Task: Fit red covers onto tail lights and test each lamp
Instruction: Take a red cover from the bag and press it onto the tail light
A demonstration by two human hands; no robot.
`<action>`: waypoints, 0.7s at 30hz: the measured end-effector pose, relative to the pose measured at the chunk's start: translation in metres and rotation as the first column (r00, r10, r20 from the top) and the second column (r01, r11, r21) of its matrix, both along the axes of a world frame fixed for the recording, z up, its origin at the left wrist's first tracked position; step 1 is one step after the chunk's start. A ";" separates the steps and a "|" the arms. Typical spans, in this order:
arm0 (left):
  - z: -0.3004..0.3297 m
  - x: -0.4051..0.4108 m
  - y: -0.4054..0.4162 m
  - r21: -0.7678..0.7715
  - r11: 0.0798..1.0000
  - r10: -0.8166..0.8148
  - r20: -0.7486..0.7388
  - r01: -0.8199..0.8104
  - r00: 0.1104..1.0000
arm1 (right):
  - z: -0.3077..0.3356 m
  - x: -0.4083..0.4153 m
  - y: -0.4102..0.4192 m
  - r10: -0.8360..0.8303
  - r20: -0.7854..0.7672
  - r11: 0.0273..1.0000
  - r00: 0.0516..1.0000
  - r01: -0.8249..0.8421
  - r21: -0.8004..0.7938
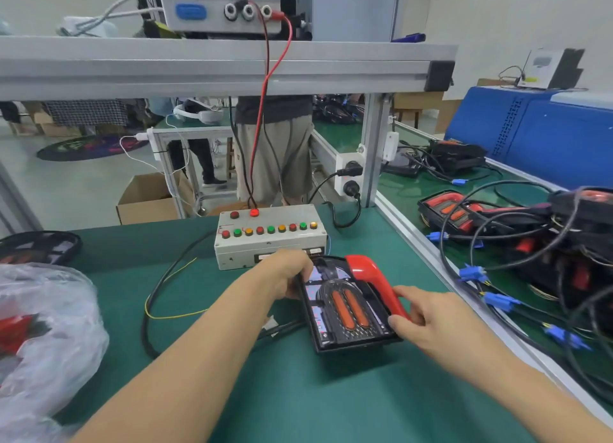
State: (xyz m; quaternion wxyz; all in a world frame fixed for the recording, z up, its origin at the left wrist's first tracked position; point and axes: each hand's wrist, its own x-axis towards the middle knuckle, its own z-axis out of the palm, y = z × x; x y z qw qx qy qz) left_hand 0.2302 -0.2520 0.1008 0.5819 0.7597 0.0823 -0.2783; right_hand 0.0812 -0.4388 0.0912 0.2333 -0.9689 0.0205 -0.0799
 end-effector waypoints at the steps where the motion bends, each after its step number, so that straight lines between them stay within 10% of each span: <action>1: 0.000 0.000 0.000 -0.033 0.999 0.022 -0.026 -0.023 0.999 | 0.000 0.000 0.001 0.015 -0.001 1.000 1.000 -0.015 -0.012; 11: 0.005 -0.004 0.000 -0.445 0.895 -0.030 -0.130 -0.031 0.991 | 0.004 -0.003 0.007 0.167 0.077 0.985 0.983 -0.163 -0.055; 21: 0.004 -0.001 0.008 -0.376 0.927 -0.023 -0.058 0.000 0.998 | -0.001 -0.003 0.006 0.153 0.044 0.988 0.987 -0.154 0.026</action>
